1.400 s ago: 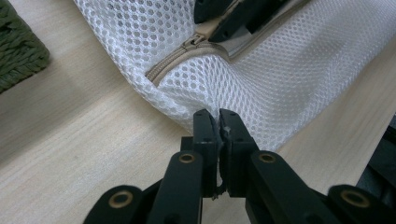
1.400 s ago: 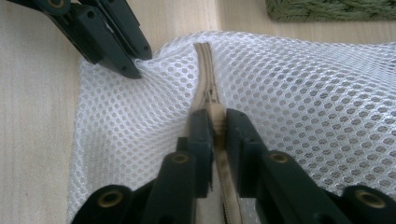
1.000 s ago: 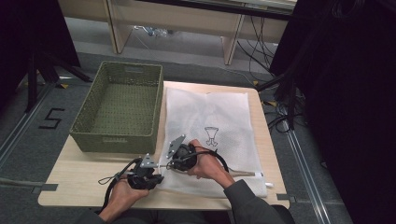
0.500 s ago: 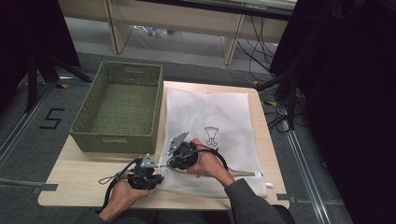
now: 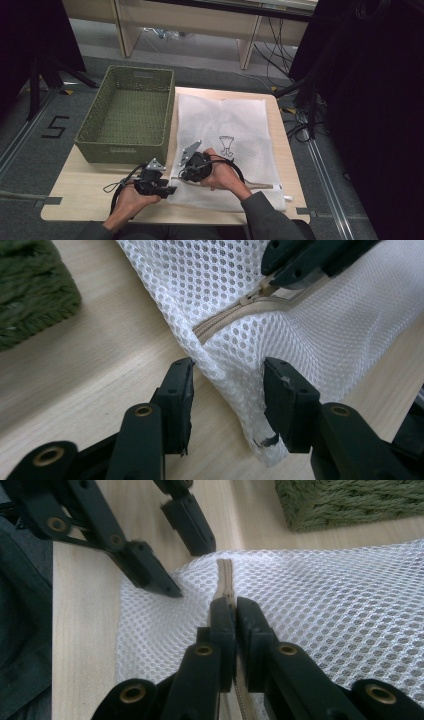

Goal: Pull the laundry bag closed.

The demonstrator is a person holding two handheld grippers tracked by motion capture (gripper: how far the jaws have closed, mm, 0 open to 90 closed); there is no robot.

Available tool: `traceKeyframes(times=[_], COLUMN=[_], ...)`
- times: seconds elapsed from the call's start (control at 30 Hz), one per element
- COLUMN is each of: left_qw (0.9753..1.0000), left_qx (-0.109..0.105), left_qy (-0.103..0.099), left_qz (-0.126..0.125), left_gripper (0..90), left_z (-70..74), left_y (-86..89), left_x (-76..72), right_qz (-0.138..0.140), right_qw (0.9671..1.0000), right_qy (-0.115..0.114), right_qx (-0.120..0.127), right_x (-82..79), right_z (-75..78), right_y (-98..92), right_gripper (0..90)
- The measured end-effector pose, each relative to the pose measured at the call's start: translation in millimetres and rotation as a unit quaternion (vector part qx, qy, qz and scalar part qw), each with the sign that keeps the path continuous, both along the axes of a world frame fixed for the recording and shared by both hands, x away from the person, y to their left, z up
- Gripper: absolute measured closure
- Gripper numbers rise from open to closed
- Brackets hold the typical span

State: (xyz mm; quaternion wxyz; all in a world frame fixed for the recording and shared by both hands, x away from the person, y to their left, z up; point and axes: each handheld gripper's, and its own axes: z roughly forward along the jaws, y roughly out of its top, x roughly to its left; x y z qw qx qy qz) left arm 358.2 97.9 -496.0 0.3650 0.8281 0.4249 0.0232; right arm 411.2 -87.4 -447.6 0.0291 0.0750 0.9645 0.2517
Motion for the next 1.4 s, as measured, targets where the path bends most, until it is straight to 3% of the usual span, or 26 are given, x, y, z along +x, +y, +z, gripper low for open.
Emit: traceKeyframes(times=[0.1, 0.23, 0.33, 0.57, 0.7, 0.8, 1.03, 1.1, 1.2, 1.33, 1.4], left_qw=[0.9998, 0.9993, 0.9994, 0.9988, 0.9975, 0.9972, 0.9954, 0.9944, 0.9942, 0.9916, 0.9924], left_qx=[-0.014, -0.032, -0.031, -0.044, -0.062, -0.068, -0.085, -0.094, -0.095, -0.114, -0.109], left_qy=[0.017, 0.021, 0.016, 0.023, 0.033, 0.029, 0.042, 0.045, 0.047, 0.057, 0.052], left_qz=[0.001, 0.003, 0.003, 0.005, 0.012, 0.013, 0.016, 0.018, 0.017, 0.024, 0.023], left_gripper=[60.6, 79.3, 84.7, 84.6, 65.7, 64.3, 57.7, 58.3, 66.6, 76.9, 79.7], left_z=[-4.2, -5.3, -3.3, -2.6, -0.8, 5.1, 8.0, 9.2, 7.0, 2.4, 3.4], left_y=[-0.4, 0.1, 0.1, 5.3, 8.2, 10.2, 12.0, 13.3, 13.4, 14.8, 13.9], left_x=[5.3, 6.6, 6.0, 3.0, 6.4, 8.3, 16.8, 19.6, 23.4, 25.3, 24.1], right_qz=[-0.004, -0.008, -0.008, -0.01, -0.003, -0.004, 0.002, 0.004, 0.005, 0.003, 0.002], right_qw=[1.0, 0.9999, 0.9998, 0.9997, 0.9997, 0.9997, 0.9998, 0.9998, 0.9998, 0.9999, 0.9999], right_qy=[-0.002, 0.002, -0.005, -0.003, -0.008, -0.007, -0.008, -0.007, -0.009, -0.006, -0.005], right_qx=[0.0, -0.006, -0.015, -0.024, -0.021, -0.022, -0.015, -0.016, -0.014, -0.013, -0.014], right_x=[-0.4, -1.0, -2.4, -4.4, -6.4, -7.3, -8.5, -8.8, -8.1, -8.2, -8.3], right_z=[0.5, 1.4, 3.5, 3.1, 6.0, 6.4, 6.5, 6.5, 6.5, 5.9, 6.1], right_y=[0.2, -0.4, -1.1, -2.0, 0.1, -1.5, -4.7, -4.7, -4.7, -5.2, -5.0], right_gripper=[87.3, 87.4, 87.4, 87.5, 87.4, 87.4, 87.4, 87.5, 87.4, 87.4, 87.5])
